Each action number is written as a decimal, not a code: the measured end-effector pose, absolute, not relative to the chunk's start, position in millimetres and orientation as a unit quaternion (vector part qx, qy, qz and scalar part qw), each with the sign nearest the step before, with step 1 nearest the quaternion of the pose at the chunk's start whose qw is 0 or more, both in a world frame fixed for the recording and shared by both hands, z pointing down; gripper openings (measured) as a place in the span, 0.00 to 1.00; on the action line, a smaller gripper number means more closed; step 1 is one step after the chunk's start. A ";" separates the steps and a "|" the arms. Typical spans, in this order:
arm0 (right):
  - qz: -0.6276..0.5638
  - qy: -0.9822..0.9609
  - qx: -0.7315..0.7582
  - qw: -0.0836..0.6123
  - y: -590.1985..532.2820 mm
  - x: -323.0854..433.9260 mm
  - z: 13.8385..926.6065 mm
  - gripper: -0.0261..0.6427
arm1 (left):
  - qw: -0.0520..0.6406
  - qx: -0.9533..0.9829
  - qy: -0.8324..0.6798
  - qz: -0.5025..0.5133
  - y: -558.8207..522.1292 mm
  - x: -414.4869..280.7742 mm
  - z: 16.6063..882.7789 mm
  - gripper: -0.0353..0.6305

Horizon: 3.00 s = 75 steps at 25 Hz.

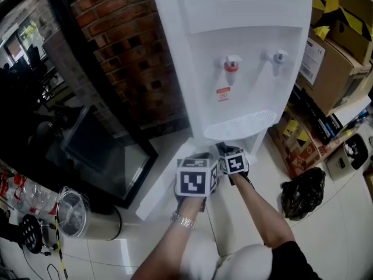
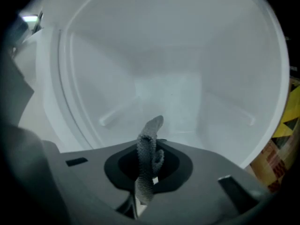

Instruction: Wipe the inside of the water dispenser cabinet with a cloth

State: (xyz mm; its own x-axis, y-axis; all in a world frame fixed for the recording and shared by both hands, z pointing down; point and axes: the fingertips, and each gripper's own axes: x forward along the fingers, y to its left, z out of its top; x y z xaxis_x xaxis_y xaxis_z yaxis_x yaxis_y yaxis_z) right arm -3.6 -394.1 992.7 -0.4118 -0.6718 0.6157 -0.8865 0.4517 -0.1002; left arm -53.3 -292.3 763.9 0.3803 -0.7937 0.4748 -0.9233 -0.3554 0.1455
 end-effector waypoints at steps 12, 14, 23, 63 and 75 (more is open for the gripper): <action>0.256 -0.797 0.465 0.288 -381.2 2.5 1033.6 0.07 | 0.196 0.808 -0.530 0.165 -291.2 -53.7 763.5 0.05; 0.253 -0.776 0.496 0.296 -388.0 30.5 1035.7 0.07 | 0.197 0.809 -0.530 0.162 -291.3 -53.8 762.5 0.05; 0.248 -0.731 0.584 0.252 -404.7 93.8 1012.7 0.07 | 0.199 0.812 -0.525 0.158 -291.7 -50.3 762.4 0.05; 0.260 -0.825 0.430 0.258 -363.2 -28.3 1029.7 0.07 | 0.194 0.818 -0.519 0.155 -289.2 -50.8 755.7 0.05; 0.281 -0.694 0.606 0.270 -375.7 126.5 1048.5 0.07 | 0.196 0.826 -0.508 0.148 -287.2 -40.6 753.1 0.05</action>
